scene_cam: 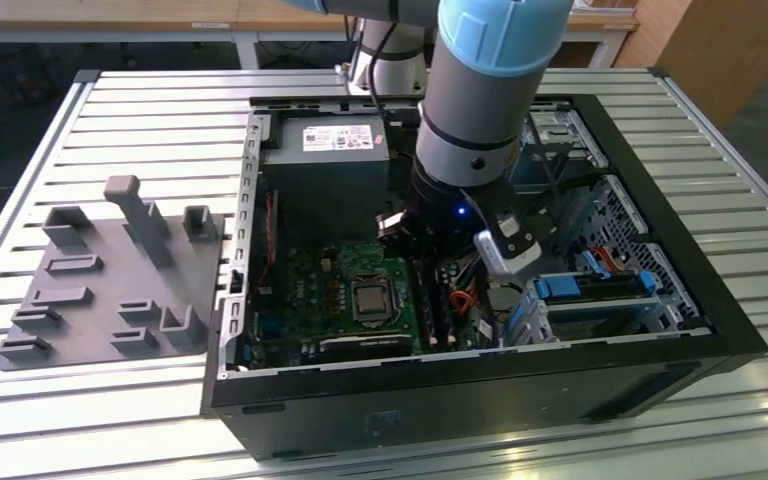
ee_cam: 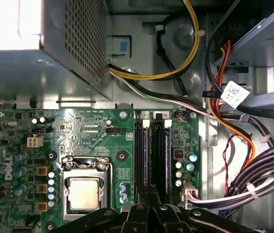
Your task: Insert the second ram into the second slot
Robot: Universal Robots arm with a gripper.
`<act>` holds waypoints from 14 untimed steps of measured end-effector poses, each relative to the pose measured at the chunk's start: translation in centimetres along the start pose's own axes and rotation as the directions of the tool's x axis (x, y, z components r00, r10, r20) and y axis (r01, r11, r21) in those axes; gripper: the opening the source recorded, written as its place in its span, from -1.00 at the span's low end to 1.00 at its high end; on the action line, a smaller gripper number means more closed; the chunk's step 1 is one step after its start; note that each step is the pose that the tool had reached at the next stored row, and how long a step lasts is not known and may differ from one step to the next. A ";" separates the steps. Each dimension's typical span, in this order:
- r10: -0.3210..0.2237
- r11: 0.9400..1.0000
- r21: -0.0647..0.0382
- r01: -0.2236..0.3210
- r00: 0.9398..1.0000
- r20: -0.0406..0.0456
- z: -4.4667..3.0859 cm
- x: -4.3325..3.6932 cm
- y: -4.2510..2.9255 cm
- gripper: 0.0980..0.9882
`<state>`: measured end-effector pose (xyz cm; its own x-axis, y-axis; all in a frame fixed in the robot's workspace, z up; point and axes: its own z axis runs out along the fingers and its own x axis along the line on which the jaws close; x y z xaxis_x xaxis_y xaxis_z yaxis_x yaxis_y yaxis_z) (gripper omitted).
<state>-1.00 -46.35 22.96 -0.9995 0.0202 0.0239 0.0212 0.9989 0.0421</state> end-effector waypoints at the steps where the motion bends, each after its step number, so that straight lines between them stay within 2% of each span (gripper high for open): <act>1: 0.000 1.000 0.000 0.000 1.000 0.000 -0.11 0.00 0.00 -0.99; 11: 0.000 1.000 0.000 0.000 1.000 0.000 -1.01 0.03 0.04 -0.99; 14: 0.000 1.000 0.000 0.000 1.000 0.000 -1.02 0.03 0.05 -0.99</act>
<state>-1.01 -46.34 23.98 -0.9995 0.0202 0.0238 0.0212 0.9989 0.0422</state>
